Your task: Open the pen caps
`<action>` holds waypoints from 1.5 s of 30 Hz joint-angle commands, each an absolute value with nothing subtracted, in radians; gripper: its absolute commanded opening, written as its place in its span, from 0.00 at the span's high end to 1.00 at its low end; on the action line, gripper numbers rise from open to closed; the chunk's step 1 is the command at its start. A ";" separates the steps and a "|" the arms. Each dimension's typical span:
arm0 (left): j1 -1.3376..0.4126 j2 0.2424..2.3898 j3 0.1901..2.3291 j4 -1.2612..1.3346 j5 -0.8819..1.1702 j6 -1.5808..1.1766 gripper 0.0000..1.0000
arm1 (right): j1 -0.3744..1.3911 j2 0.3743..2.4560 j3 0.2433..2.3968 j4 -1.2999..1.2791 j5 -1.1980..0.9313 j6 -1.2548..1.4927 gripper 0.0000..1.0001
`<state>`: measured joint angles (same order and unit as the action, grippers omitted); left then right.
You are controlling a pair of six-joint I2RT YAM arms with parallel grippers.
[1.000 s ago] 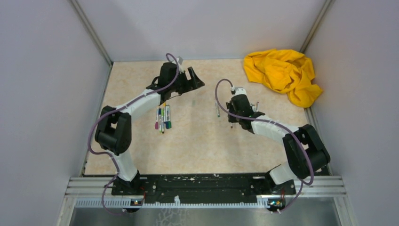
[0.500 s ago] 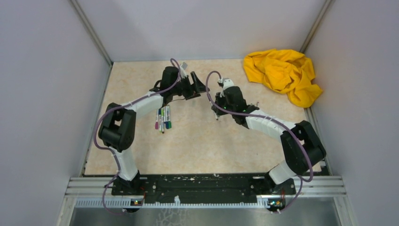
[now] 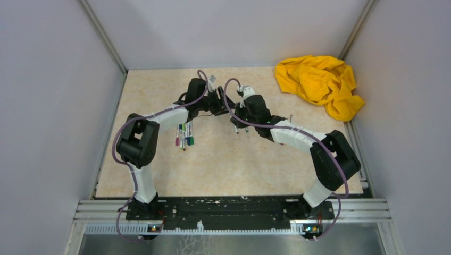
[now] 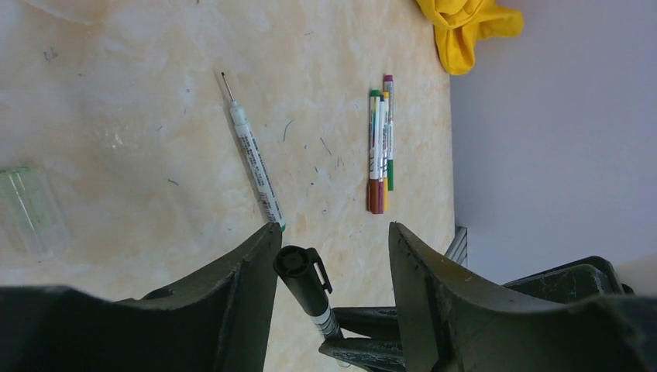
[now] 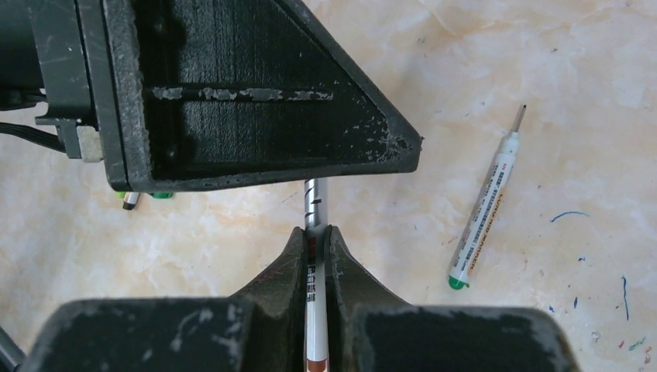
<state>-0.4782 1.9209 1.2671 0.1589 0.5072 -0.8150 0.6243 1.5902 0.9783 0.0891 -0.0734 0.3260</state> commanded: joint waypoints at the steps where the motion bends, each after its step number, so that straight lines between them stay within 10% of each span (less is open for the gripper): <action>1: -0.482 1.933 1.304 0.177 0.502 -0.820 0.41 | 0.643 1.590 1.019 0.125 -0.077 0.326 1.00; 7: -0.480 1.923 1.310 0.147 0.472 -0.795 0.52 | 0.644 1.576 0.987 0.130 -0.067 0.324 1.00; 18: -0.481 1.917 1.306 0.135 0.474 -0.775 1.00 | 0.644 1.563 0.960 0.154 -0.053 0.327 1.00; 36: -0.481 1.919 1.309 0.153 0.542 -0.773 1.00 | 0.644 1.642 1.023 0.200 -0.103 0.315 0.80; 45: -0.470 1.941 1.350 0.131 0.496 -0.761 1.00 | 0.644 1.661 1.015 0.209 -0.111 0.313 1.00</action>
<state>-0.4747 1.9247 1.2823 0.1326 0.5091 -0.7719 0.6323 1.6581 0.9779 0.1638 -0.0982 0.3290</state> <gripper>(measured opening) 0.216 0.051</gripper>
